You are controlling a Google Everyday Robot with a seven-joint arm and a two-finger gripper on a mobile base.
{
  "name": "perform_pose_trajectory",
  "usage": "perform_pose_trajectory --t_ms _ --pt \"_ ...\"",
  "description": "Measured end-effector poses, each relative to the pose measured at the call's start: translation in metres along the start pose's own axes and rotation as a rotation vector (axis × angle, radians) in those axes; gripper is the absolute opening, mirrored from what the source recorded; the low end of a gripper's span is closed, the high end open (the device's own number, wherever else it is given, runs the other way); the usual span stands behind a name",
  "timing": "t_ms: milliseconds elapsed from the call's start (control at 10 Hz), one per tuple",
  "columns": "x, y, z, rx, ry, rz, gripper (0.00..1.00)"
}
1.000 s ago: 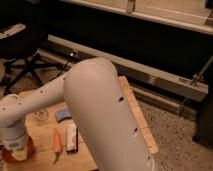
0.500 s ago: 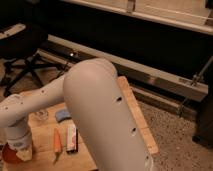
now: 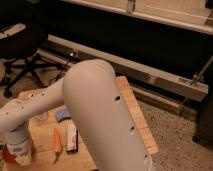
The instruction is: Push the ceramic bowl across the table
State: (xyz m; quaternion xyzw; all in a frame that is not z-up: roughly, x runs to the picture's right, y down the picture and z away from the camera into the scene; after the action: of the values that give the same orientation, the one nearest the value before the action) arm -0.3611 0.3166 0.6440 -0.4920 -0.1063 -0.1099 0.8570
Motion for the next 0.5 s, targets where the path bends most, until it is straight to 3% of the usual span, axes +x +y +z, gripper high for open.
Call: perform_pose_trajectory --t_ms 500 --pt "-0.017 -0.007 0.007 0.016 -0.018 -0.043 0.0"
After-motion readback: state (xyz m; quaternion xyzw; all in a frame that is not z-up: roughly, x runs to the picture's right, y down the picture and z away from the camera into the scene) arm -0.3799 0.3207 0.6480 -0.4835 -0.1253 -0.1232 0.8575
